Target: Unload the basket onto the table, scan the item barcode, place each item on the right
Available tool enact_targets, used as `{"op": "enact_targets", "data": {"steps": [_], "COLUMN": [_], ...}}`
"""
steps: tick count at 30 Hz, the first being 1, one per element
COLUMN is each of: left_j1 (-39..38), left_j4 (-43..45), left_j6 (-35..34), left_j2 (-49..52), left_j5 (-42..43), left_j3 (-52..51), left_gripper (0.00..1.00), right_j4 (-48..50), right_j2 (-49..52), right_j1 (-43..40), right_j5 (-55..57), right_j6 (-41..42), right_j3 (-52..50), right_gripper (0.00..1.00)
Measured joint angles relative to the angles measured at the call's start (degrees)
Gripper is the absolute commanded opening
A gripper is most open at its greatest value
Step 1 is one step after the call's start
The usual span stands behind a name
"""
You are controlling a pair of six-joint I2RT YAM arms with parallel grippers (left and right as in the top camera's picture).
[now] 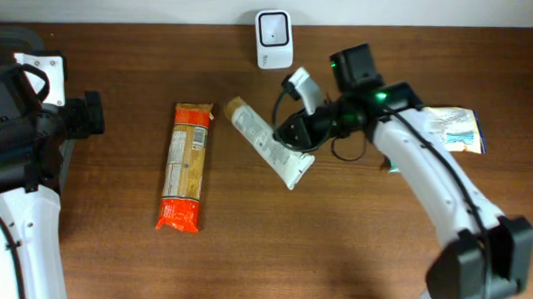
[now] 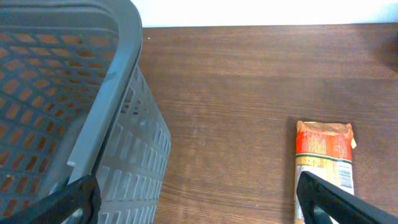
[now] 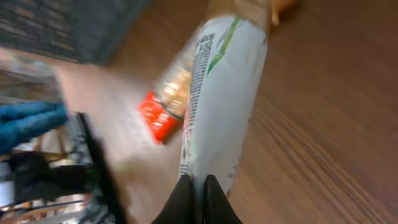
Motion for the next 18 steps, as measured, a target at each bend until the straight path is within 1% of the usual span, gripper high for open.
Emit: {"op": "enact_targets", "data": {"steps": [3,7,8,9,10,11,12,13,14,15,17,18], "left_j1": [0.0,0.0,0.0,0.0,0.0,0.0,0.0,0.0,0.0,0.0,0.0,0.0], "left_j4": [0.02,-0.02,-0.02,-0.02,-0.02,0.0,-0.02,-0.02,0.02,-0.02,-0.02,-0.02], "left_j6": [0.0,0.0,0.0,0.0,0.0,0.0,0.0,0.0,-0.02,0.0,0.0,0.0], "left_j2": [0.0,0.0,0.0,0.0,0.0,0.0,0.0,0.0,0.0,0.0,0.0,0.0], "left_j5": [0.0,0.0,0.0,0.0,0.0,0.0,0.0,0.0,0.0,0.0,0.0,0.0], "left_j3": [0.0,0.0,0.0,0.0,0.0,0.0,0.0,0.0,0.0,0.0,0.0,0.0], "left_gripper": [0.99,0.99,0.99,0.99,0.99,0.99,0.99,0.99,0.99,0.99,0.99,0.99], "right_j4": [2.19,3.06,3.06,2.86,2.62,2.14,1.01,-1.22,-4.09,-5.81,-6.84,-6.95], "right_j2": [9.01,14.03,15.02,15.96,16.72,17.22,17.22,17.35,17.62,17.68,17.66,17.68], "right_j1": [3.28,5.01,5.25,5.46,5.53,5.55,5.25,4.85,3.74,2.25,-1.9,-3.06], "right_j5": [7.93,14.12,14.64,15.34,16.35,17.99,18.95,19.63,20.31,20.5,20.15,18.69], "right_j6": [1.44,2.54,2.73,2.69,2.82,2.56,2.29,1.57,-0.07,-1.31,-6.29,-10.67], "right_j3": [-0.37,-0.39,-0.39,-0.39,-0.39,-0.39,-0.17,0.96,3.63,5.92,9.42,9.53], "right_gripper": [0.04,0.04,0.1,0.24,0.41,0.49,0.6,0.79,0.93,0.99,0.99,0.99]}}
